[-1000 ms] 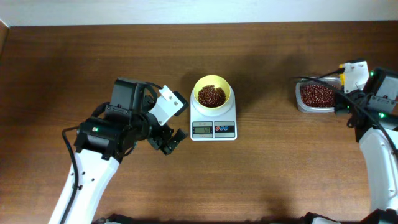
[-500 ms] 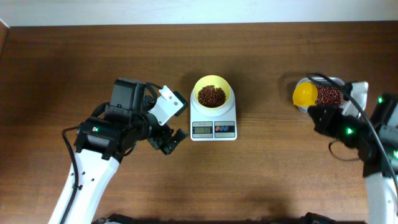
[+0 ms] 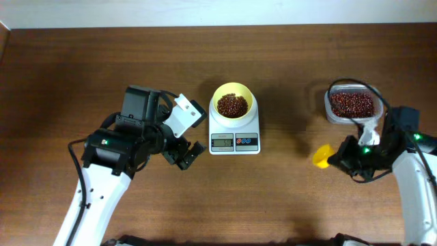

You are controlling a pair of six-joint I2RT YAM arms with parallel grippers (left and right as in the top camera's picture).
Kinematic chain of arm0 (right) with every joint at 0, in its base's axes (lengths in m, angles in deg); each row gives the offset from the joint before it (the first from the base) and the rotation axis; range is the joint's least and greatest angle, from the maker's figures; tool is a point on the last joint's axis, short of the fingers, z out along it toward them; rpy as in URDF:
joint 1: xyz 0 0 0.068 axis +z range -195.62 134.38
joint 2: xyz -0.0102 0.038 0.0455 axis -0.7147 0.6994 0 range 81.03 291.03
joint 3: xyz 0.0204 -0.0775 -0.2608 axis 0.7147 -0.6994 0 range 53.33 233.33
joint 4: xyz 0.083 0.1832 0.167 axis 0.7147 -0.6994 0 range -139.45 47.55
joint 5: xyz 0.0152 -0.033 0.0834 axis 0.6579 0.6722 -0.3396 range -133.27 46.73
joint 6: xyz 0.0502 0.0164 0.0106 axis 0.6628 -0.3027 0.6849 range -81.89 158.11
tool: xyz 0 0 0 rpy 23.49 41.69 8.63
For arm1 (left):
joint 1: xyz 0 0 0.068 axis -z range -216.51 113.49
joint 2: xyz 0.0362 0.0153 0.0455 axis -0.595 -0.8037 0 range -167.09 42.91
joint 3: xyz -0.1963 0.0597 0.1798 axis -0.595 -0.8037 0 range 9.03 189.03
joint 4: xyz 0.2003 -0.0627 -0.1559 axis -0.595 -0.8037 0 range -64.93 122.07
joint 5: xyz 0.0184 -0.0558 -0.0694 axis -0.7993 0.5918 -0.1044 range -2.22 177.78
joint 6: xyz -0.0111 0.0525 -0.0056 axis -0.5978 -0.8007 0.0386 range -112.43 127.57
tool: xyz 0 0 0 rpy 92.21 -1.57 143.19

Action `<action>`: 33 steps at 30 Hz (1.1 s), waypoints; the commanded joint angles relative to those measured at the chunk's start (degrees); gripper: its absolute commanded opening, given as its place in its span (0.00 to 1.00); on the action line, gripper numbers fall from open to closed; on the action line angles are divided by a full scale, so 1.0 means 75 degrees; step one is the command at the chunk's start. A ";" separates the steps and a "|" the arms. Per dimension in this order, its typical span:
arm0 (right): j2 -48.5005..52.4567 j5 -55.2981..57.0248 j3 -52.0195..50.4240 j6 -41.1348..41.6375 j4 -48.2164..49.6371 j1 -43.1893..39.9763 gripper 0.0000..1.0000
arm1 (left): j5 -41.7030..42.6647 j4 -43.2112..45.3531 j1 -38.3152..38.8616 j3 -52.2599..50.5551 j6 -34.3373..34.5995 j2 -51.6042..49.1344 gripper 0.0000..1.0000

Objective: Scoop item into bowl and weigh 50g on scale
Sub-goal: 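Lower the yellow scoop with the right gripper onto the table below the tub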

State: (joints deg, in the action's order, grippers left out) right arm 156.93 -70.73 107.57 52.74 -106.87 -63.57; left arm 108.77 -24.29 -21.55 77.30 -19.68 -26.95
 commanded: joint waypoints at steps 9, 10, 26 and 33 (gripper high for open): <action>0.0052 -0.0041 -0.1113 -0.0898 0.0157 0.0044 0.52 | 0.0023 0.0012 -0.0032 0.0160 -0.0099 0.0029 0.99; 0.0052 -0.0047 -0.1113 -0.0892 0.0154 0.0044 0.99 | 0.0023 0.0012 -0.0032 0.0160 -0.0099 0.0029 0.99; 0.0050 0.0154 -0.1113 -0.0982 -0.0714 0.0044 0.99 | 0.0023 0.0012 -0.0032 0.0160 -0.0099 0.0029 0.99; -0.0009 0.0128 -0.1113 -0.1699 -0.0685 0.0044 0.99 | 0.0023 0.0012 -0.0032 0.0160 -0.0099 0.0029 0.99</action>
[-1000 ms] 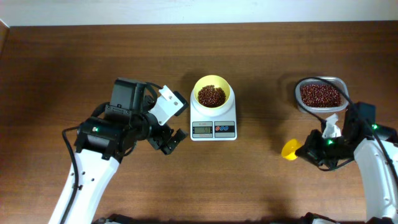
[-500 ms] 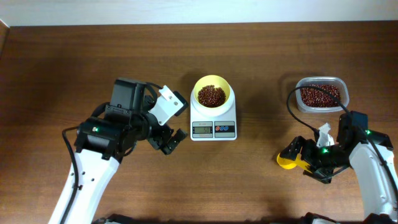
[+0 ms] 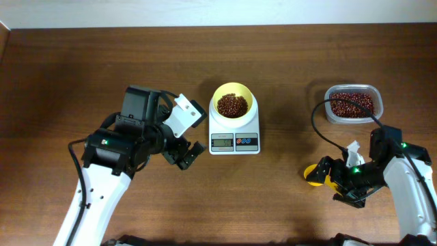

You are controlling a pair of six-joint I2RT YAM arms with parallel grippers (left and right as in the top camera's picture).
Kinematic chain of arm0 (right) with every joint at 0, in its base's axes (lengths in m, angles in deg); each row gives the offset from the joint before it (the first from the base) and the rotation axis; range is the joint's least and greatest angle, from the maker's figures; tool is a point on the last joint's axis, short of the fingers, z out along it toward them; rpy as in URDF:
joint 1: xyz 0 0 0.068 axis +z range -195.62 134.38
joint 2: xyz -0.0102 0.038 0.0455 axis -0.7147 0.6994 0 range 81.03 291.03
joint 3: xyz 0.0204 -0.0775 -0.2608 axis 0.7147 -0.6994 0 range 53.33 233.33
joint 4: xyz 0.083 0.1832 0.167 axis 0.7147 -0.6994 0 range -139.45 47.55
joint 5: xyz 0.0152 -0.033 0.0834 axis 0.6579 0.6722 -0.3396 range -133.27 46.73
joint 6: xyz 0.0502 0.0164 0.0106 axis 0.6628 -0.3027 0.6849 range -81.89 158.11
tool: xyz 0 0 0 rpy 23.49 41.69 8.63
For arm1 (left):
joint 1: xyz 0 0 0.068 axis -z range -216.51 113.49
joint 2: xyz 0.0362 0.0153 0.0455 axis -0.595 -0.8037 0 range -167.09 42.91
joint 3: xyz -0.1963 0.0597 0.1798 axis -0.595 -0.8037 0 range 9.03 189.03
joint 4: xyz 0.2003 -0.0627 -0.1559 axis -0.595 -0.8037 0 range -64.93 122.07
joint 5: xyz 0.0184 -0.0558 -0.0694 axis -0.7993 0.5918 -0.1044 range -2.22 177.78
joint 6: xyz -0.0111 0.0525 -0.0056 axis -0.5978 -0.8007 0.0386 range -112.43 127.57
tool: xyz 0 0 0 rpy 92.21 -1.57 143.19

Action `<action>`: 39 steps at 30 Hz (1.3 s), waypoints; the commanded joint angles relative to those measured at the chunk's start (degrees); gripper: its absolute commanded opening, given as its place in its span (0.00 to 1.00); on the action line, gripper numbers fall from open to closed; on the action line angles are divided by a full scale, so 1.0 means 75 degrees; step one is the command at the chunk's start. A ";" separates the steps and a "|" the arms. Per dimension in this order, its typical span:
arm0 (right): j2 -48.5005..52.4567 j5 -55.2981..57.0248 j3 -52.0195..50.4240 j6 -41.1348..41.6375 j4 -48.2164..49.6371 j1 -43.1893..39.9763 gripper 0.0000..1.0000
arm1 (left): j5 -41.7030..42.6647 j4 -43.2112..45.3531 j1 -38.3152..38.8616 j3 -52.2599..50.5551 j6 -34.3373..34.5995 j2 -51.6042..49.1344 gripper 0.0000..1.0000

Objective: Scoop item into bowl and weigh 50g on scale
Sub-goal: 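Lower the yellow scoop with the right gripper onto the table below the tub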

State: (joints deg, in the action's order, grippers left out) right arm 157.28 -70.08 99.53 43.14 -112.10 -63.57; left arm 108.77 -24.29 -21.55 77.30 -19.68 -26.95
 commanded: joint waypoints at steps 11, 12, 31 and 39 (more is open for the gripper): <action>-0.1886 0.0012 -0.0041 -0.0417 0.0428 0.0044 0.99 | 0.0023 0.0012 -0.0032 0.0160 -0.0099 0.0029 0.99; -0.2151 0.0015 -0.0041 -0.0417 0.0370 0.0044 0.99 | 0.0023 0.0012 -0.0032 0.0160 -0.0099 0.0029 0.99; -0.6758 0.0157 -0.0041 -0.0446 -0.0463 0.0044 0.99 | 0.0023 0.0012 -0.0029 0.0160 -0.0099 0.0029 0.99; -0.6878 0.0446 -0.0184 -0.0446 0.1550 0.0047 0.99 | 0.0023 0.0012 -0.0032 0.0160 -0.0099 0.0029 0.99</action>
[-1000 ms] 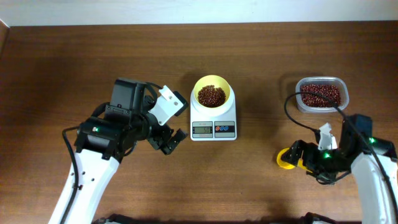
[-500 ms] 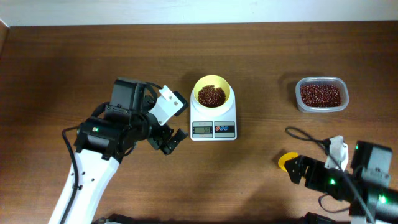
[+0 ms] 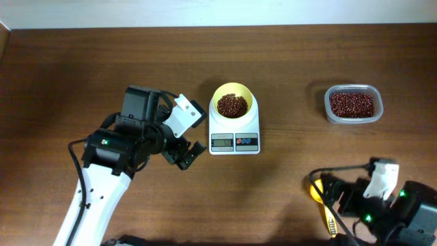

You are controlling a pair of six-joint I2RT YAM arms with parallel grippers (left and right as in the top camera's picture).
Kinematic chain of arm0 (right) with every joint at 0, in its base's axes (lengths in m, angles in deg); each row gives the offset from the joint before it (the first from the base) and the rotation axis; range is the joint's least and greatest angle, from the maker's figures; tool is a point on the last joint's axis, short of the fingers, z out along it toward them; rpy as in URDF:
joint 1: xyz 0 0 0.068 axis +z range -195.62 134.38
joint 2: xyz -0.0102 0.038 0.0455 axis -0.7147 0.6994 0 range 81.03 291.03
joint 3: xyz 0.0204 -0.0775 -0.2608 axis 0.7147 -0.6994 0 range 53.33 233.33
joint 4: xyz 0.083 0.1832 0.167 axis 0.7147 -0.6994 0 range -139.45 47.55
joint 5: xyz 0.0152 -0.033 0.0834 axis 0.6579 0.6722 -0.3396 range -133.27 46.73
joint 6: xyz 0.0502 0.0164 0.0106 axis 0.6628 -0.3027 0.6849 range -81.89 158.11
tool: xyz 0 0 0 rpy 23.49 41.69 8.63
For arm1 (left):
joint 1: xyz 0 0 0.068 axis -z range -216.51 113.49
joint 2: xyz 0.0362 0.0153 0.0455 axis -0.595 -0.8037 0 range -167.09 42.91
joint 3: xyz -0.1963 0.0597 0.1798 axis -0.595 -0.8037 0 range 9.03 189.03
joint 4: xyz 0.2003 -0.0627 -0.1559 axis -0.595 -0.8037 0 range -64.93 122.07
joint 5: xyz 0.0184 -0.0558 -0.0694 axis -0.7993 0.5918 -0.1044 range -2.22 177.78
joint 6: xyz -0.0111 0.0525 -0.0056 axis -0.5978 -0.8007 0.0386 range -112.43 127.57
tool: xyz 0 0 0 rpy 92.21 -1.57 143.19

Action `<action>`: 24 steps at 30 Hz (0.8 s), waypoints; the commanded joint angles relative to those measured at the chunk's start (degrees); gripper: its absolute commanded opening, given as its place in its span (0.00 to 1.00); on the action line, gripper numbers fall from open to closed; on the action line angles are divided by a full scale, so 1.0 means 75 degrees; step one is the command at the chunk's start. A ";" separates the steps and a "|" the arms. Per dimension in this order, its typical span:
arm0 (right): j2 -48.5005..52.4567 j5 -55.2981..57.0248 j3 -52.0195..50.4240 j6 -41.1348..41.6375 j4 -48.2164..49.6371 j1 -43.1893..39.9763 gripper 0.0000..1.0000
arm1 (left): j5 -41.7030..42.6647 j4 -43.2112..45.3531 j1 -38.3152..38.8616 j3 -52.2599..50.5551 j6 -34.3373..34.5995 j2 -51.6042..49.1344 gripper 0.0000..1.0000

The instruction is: Scoop item into bowl and weigh 50g on scale

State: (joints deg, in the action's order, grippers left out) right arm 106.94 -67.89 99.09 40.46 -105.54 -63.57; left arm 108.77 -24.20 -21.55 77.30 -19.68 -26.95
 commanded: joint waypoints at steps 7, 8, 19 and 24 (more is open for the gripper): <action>-0.2081 0.0175 -0.2643 0.0804 0.3853 0.0356 0.99 | 0.0023 0.0000 -0.0032 0.0160 -0.0099 0.0029 0.99; -0.2119 0.0175 -0.2993 0.0988 0.4287 0.0490 0.99 | 0.0023 0.0000 -0.0032 0.0160 -0.0099 0.0029 0.99; -0.3378 0.1378 -0.4217 0.0982 0.5342 0.1877 0.99 | 0.0023 0.0000 -0.0032 0.0160 -0.0099 0.0029 0.99; -0.3430 0.1376 -0.4873 0.0985 0.6624 0.1900 0.99 | 0.0023 -0.0003 -0.0032 0.0160 -0.0099 0.0029 0.99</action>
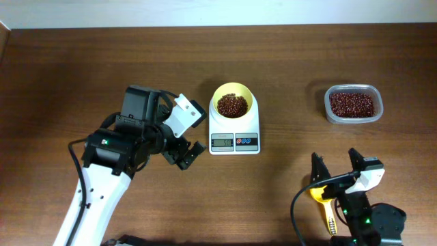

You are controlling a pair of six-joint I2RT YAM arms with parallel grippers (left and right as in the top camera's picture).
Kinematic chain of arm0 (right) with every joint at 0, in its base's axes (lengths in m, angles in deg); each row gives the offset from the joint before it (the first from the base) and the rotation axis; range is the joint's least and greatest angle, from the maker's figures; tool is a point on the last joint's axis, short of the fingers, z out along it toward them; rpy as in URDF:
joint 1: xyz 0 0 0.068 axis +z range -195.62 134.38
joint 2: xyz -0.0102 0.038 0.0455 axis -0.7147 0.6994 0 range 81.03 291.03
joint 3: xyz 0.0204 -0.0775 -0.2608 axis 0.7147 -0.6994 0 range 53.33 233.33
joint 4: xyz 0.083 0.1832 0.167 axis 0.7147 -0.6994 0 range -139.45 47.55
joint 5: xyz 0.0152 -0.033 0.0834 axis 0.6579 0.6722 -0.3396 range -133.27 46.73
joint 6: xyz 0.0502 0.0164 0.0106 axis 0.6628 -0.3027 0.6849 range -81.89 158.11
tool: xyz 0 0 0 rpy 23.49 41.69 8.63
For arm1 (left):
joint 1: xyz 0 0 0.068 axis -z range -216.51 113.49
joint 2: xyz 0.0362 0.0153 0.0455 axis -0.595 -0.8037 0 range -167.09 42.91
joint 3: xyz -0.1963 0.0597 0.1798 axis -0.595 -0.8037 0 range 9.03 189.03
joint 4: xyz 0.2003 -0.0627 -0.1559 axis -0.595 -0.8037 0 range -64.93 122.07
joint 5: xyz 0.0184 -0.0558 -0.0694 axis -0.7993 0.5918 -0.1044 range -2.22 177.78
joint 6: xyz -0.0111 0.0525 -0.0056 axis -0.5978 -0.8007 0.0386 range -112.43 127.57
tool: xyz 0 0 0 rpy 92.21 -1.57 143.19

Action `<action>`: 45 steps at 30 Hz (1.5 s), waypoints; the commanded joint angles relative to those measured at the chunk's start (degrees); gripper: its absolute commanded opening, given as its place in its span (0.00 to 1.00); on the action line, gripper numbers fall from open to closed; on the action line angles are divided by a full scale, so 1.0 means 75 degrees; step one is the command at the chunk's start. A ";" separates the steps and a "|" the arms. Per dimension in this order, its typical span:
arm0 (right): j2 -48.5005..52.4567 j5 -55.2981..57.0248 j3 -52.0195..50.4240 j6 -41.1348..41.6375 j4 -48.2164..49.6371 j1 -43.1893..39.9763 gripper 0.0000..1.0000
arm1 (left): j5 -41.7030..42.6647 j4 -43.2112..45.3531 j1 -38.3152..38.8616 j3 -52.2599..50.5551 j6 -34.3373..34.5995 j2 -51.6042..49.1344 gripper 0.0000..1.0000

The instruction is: Scoop item into bowl and weigh 50g on scale

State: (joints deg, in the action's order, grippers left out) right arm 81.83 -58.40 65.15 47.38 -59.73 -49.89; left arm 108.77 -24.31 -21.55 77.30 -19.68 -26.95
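Note:
A yellow bowl [233,100] holding red beans [232,105] sits on the white scale [234,134] at the table's middle. The clear container of red beans [352,104] stands at the far right. The yellow scoop [319,194] lies on the table near the front right, its handle pointing toward the front edge. My right gripper [334,164] stands open just above it, fingers spread wide and pointing away from the front; nothing is between them. My left gripper [184,156] hangs left of the scale, open and empty.
The scale's display [221,142] and buttons face the front. The left arm's white body [102,171] covers the table's left front. A black cable [300,205] loops beside the right arm near the front edge.
My right gripper has turned so its fingers point away from the front edge and now stands spread open. The scoop lies on the table by it. The left arm has not moved.
My right gripper held the yellow scoop beside the bean container. Then it held the scoop lower, toward the front right. Then it was near the front edge with the scoop down at the table. Now it is open and the scoop lies free.

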 commanded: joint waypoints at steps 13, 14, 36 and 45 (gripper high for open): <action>-0.0082 0.0315 -0.1533 -0.0198 0.1842 0.0067 0.99 | 0.0023 0.0015 -0.0032 0.0160 -0.0099 0.0029 0.99; -0.0082 0.0315 -0.1533 -0.0460 0.1842 0.0067 0.99 | 0.0023 0.0012 -0.0032 0.0160 -0.0099 0.0029 0.99; -0.0044 0.0306 -0.1533 -0.0463 0.1848 0.0067 0.99 | 0.0023 0.0015 -0.0032 0.0160 -0.0099 0.0029 0.99; -0.0044 0.0306 -0.1533 -0.0463 0.1848 0.0067 0.99 | 0.0023 0.0012 -0.0032 0.0160 -0.0099 0.0029 0.99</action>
State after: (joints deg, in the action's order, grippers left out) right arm 81.83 -56.98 54.04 44.04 -45.50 -49.85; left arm 108.77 -24.29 -21.55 77.30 -19.68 -26.95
